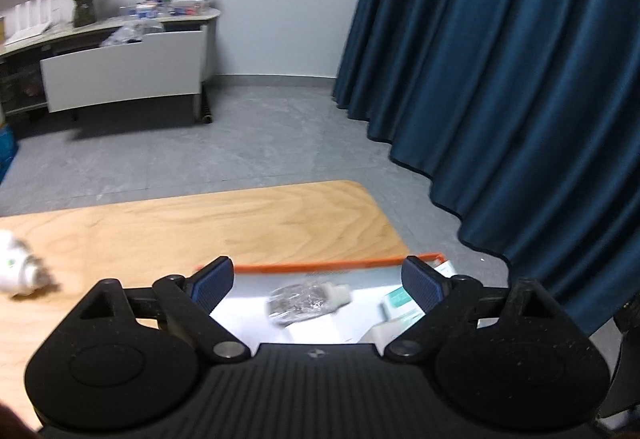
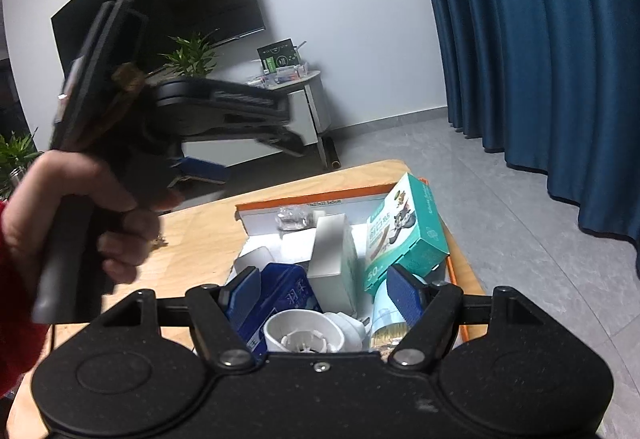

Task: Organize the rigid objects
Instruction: 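Open both tools to drop the refill bottle and heater into the box, then grasp the black UGREEN charger on the table with the left tool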

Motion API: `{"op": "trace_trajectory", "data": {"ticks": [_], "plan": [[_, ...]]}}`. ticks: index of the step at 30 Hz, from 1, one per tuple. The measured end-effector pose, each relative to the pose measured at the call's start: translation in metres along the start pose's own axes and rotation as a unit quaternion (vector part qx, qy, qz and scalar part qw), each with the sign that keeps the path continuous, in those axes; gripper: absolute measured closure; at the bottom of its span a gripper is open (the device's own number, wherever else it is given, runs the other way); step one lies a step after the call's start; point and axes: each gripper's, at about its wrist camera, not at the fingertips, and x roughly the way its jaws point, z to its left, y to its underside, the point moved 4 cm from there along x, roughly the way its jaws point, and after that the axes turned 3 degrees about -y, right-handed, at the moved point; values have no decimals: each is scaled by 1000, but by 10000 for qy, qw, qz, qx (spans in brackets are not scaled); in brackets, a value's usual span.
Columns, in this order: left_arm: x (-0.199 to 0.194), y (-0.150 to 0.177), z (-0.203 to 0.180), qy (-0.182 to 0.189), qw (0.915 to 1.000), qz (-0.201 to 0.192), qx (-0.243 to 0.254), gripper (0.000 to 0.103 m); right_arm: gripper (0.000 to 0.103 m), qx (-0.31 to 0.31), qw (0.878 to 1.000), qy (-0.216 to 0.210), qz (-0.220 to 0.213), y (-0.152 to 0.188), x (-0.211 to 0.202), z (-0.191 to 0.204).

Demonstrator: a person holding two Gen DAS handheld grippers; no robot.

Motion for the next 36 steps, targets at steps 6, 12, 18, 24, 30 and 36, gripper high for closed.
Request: {"op": "trace_trajectory", "data": {"ticks": [6,12,18,24,30,36], "plan": [[-38,26,25,-597,9982,63,-20,8,19,-206,9998,-60,62,1,-1,12],[-77,56,57,-973,9948,89,-297,5,18,-376,9989,-245,159,-1,-3,36],[-105,76,92,-1279,9900,94,-590,5,17,-602,9967,-510,201,-4,2,68],[-124,87,130,-1556,9832,18,-953,5,17,-734,9940,-738,346,-2,9,99],[-129,99,151,-1626,9812,69,-1038,4,17,-919,9906,-879,508,4,13,122],[-128,115,150,-1355,9870,120,-858,4,17,-942,9895,-948,551,7,14,132]]}}
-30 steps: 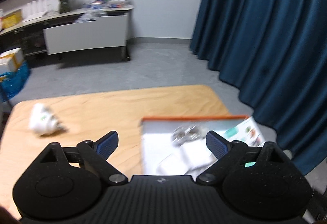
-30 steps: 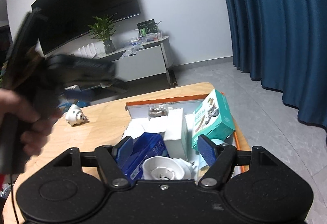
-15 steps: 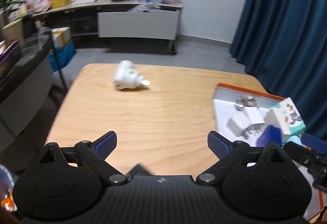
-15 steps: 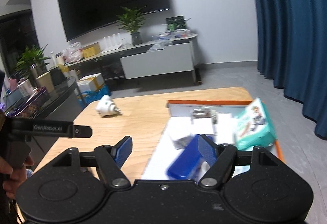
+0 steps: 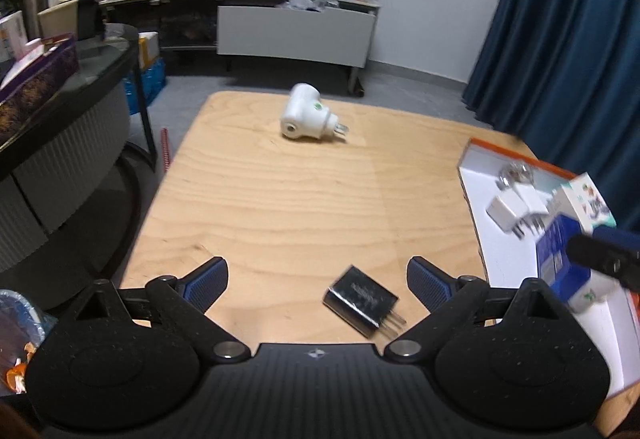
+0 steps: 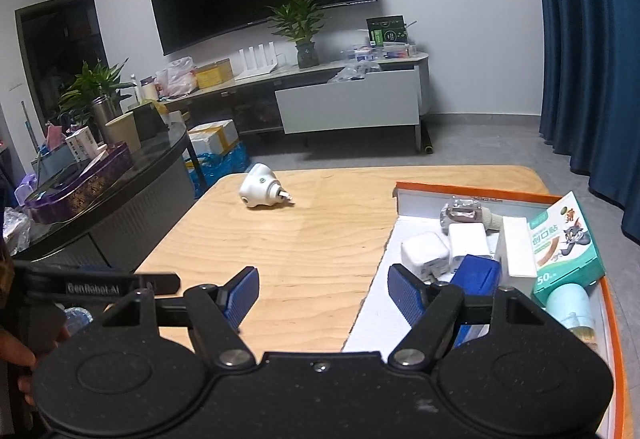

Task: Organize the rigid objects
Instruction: 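Grasp the black UGREEN charger on the table with the left tool, then grasp the white plug-in heater on the table with the right tool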

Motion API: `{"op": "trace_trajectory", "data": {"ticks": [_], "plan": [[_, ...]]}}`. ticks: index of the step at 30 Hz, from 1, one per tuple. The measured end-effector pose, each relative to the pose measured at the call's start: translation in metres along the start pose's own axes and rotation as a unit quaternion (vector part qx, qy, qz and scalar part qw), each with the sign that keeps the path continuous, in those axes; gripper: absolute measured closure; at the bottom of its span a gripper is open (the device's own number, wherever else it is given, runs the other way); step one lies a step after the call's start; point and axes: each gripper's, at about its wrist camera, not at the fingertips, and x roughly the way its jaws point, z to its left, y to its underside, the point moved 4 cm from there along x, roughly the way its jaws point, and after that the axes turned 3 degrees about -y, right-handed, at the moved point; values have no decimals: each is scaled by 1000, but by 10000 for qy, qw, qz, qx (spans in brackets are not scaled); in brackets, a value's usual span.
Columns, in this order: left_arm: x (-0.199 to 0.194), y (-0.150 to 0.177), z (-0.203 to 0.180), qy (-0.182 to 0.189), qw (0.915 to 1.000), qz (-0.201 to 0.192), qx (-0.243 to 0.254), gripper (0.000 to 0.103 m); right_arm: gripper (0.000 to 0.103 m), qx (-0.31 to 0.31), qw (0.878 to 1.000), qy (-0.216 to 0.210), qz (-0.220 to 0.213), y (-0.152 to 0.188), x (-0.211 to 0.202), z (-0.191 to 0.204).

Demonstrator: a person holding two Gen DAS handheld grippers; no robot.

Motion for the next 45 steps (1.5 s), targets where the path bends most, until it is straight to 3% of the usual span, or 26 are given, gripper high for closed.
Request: {"op": "trace_trajectory", "data": {"ticks": [8,15,19,21,23,26,27,29,35,45], "plan": [[16,25,-10,271,9973,-50,681,4,17,-7,10000,-7,48,3,1,4],[40,42,-25,347,9834,-214,1770,9,17,-20,10000,4,43,3,1,4],[53,43,-25,558,9805,-168,1878,8,17,3,10000,31,31,0,1,3],[55,44,-24,632,9806,-244,1840,8,17,-1,10000,58,26,-2,2,3],[56,44,-24,817,9813,-289,1721,17,17,11,10000,67,23,-4,3,3],[52,44,-23,825,9813,-407,1691,44,17,35,10000,50,25,-6,5,5],[50,44,-22,810,9827,-394,1618,48,17,40,10000,38,37,-7,7,5],[49,43,-16,891,9857,-383,1381,48,17,22,10000,27,46,-9,9,7],[41,26,-2,664,9932,-439,848,49,17,-48,10000,-14,76,-15,19,15],[23,-29,34,305,9964,-734,280,49,17,-78,9995,-234,197,-38,61,29]]}}
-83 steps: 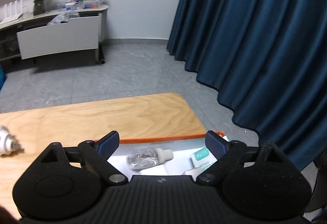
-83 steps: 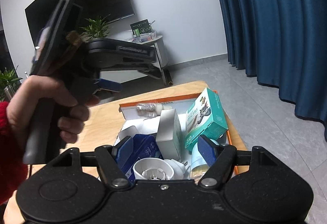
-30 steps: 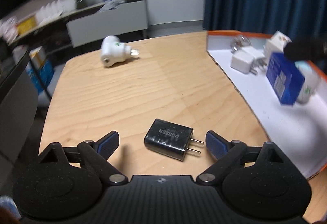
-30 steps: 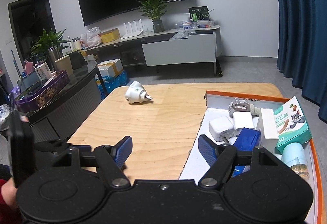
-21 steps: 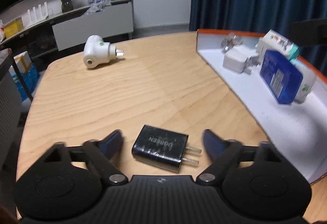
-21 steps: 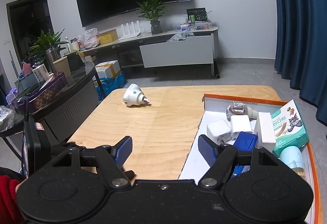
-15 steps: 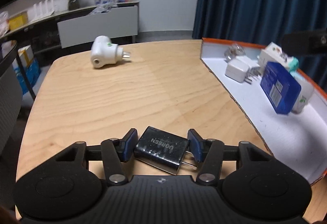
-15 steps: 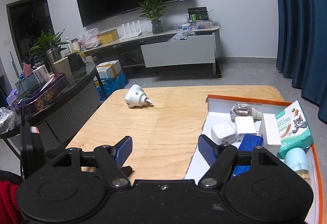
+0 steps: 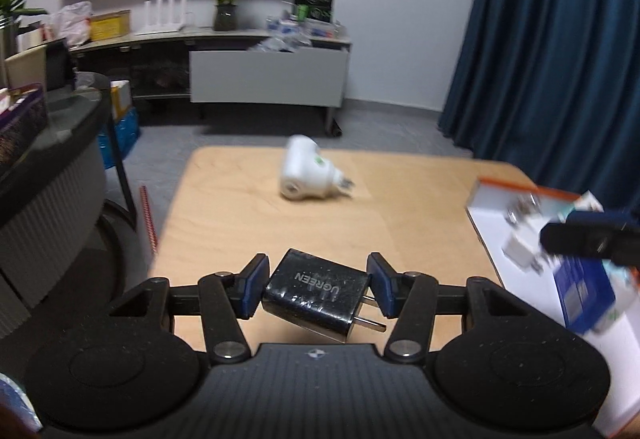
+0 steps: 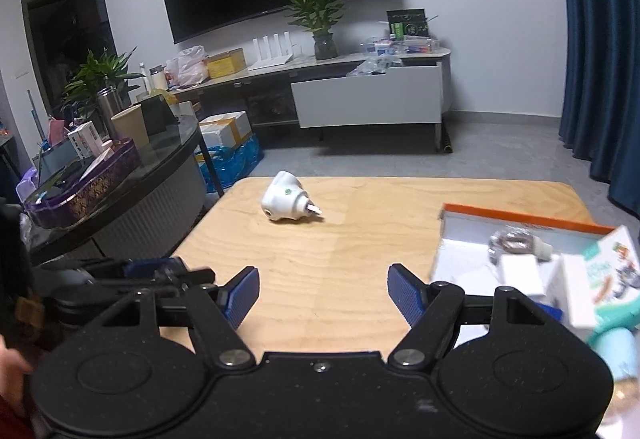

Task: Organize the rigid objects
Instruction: 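Grasp the white plug-in heater on the table with the right tool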

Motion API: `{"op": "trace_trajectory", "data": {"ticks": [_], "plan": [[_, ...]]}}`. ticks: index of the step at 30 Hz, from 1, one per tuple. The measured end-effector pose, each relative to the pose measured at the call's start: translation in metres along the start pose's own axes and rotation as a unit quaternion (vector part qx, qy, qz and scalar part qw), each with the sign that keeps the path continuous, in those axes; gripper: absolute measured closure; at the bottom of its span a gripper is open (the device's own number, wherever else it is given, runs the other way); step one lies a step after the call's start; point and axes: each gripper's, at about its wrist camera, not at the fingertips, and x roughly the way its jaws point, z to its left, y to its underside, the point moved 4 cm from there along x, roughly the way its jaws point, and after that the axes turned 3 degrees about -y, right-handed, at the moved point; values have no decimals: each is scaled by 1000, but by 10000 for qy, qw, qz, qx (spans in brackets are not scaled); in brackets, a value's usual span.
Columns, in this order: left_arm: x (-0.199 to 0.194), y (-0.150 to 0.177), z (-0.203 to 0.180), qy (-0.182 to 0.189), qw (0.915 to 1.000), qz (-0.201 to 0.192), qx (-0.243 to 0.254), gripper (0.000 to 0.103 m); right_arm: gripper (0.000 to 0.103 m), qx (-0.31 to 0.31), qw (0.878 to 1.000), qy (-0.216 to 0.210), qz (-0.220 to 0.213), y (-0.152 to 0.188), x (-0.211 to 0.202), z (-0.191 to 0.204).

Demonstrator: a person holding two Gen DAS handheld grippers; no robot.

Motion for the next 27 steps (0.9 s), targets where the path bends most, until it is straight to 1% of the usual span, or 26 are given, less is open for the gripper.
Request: {"op": "trace_trajectory", "data": {"ticks": [5,11,16,20,27], "plan": [[11,-15,18,-184,9997,-36,-151,49,13,-285,9995,-93,43,-18,42,17],[24,-28,37,-362,9988,-35,-316,49,11,-627,9974,-294,215,-37,106,33],[36,-38,54,-505,9972,23,-549,49,11,-793,9957,-258,404,-47,160,36],[43,-41,55,-544,9968,63,-588,49,10,-1012,9930,-152,582,-51,200,36],[48,-42,55,-575,9962,130,-644,49,10,-1410,9863,-106,846,-54,253,39]]}}
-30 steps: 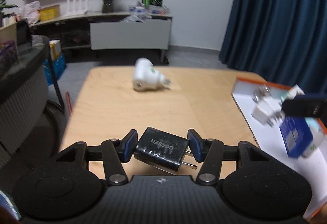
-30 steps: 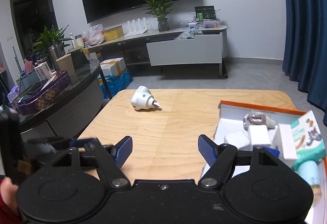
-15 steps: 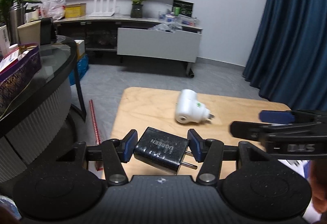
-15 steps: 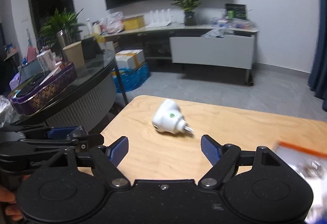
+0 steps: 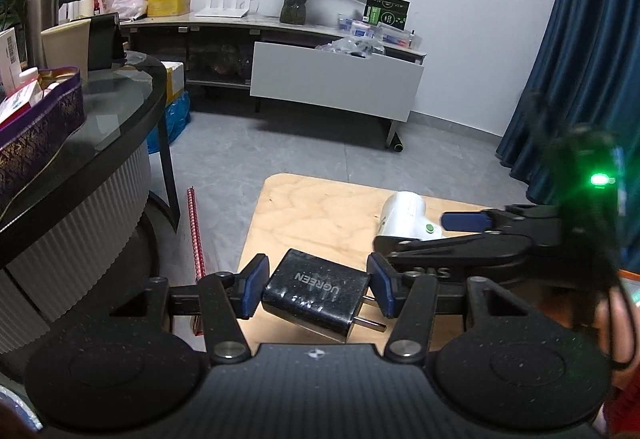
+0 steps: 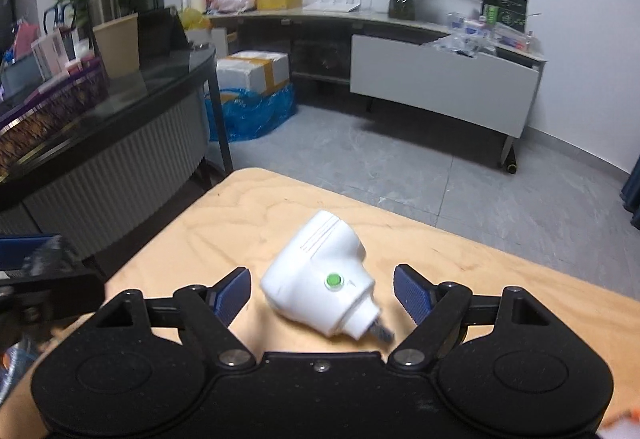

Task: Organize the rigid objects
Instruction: 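Grasp the white plug-in heater on the table with the right tool, then carry the black charger and white heater toward the orange-rimmed box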

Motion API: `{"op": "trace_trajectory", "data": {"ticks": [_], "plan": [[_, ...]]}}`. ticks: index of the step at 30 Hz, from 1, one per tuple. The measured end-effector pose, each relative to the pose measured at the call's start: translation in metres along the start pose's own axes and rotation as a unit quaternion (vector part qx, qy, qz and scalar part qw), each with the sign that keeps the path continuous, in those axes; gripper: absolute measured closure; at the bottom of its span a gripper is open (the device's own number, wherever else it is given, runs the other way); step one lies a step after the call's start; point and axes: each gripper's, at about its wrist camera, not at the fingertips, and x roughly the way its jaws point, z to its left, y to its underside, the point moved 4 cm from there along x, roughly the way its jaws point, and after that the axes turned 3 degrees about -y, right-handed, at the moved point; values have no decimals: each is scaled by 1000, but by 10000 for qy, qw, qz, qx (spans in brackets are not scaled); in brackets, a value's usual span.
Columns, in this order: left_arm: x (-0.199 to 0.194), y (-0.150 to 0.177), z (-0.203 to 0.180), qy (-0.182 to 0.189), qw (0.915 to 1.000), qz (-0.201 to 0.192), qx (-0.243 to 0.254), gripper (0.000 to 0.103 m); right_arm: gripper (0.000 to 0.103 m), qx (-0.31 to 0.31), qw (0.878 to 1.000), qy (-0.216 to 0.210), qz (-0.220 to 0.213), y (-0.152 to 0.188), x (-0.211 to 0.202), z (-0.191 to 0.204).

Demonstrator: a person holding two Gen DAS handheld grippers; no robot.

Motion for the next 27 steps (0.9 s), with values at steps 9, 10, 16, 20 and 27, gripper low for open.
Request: {"op": "trace_trajectory", "data": {"ticks": [9,10,16,20,27], "plan": [[5,2,1,-190,9997,121,-24,49,23,203,9997,-108,53,13,5,-5],[5,2,1,-194,9997,123,-13,49,23,252,9996,-103,53,16,1,-5],[2,5,-4,-184,9997,143,41,49,23,580,9983,-88,-30,35,-38,-8],[-3,8,-7,-132,9998,126,72,49,23,741,9971,-64,-183,47,-78,-3],[-29,24,-17,-73,9997,192,100,49,23,714,9964,-5,-463,72,-151,18]]}}
